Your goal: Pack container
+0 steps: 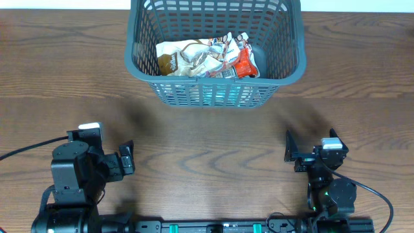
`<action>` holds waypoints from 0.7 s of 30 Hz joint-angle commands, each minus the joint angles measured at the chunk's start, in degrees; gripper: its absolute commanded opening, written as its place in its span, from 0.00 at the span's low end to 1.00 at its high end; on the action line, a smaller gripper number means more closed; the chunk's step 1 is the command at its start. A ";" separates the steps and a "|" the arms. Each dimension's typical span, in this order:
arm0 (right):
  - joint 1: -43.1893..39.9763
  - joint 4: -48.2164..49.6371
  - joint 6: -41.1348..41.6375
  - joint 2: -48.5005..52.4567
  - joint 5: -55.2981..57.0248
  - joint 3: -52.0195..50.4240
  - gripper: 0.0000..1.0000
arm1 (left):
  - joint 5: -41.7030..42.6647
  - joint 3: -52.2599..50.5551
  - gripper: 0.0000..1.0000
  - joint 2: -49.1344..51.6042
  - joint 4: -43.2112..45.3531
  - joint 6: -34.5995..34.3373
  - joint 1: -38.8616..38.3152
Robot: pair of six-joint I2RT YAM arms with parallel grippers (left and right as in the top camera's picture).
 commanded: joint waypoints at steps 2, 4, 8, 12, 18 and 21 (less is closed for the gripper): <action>0.17 0.00 -0.07 -0.42 0.76 -0.46 0.99 | 0.59 -0.11 0.99 -0.04 0.09 -0.50 0.20; 0.17 0.00 -0.07 -0.42 0.76 -0.46 0.99 | 0.59 -0.11 0.99 -0.09 0.09 -0.48 0.20; 0.17 0.00 -0.09 -0.42 0.76 -0.46 0.99 | -2.03 -0.13 0.98 -3.06 0.07 2.54 0.17; 0.17 0.00 -0.07 -0.42 0.76 -0.46 0.99 | -2.86 -3.04 0.99 -9.81 4.83 6.32 0.17; 0.17 0.00 -0.09 -0.44 0.76 -0.46 0.99 | -2.80 -16.59 0.99 -22.16 22.21 7.28 0.17; 0.17 0.00 -0.07 -0.42 0.76 -0.46 0.99 | -2.45 -22.82 0.98 -27.19 30.03 7.30 0.17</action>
